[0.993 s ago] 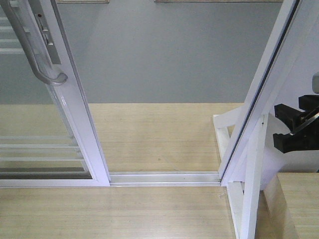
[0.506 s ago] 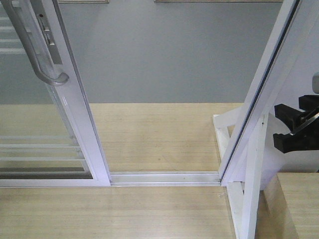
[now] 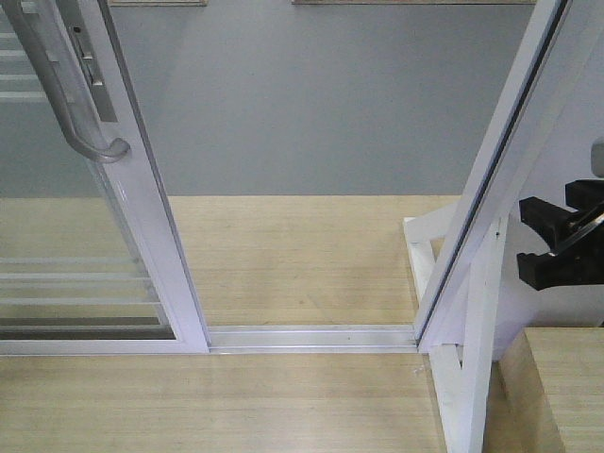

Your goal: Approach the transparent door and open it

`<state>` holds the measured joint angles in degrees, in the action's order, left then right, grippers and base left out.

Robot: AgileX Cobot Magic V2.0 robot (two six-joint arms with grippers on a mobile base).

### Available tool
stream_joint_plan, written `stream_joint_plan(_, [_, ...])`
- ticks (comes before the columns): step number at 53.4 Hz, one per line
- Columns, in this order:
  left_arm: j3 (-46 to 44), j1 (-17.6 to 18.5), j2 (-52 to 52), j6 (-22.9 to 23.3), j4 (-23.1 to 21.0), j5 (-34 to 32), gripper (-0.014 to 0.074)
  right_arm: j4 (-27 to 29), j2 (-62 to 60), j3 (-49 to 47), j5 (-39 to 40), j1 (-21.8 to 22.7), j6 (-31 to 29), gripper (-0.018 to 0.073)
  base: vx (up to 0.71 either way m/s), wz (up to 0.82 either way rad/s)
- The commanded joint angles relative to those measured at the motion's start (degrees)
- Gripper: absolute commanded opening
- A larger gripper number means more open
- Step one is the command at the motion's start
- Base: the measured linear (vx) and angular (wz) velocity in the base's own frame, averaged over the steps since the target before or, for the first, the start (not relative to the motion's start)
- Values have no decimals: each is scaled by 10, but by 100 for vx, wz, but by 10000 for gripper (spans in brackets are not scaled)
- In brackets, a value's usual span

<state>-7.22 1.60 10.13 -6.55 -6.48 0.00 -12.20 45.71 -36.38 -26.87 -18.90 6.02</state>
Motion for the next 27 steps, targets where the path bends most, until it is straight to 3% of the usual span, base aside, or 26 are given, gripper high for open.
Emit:
stream_joint_plan(1, [42, 1, -30, 5, 2, -101, -8, -6, -3, -16, 40, 2, -5, 347, 0, 0])
stream_joint_plan(8, [100, 1, -92, 5, 3, -113, -8, -6, -3, -16, 40, 2, -5, 347, 0, 0])
stream_joint_plan(11, [98, 1, -122, 5, 2, -73, -7, -6, -3, -16, 40, 2, -5, 347, 0, 0])
stream_joint_plan(27, [99, -12, -117, 5, 6, -44, -7, -6, -3, -16, 31, 2, -5, 347, 0, 0])
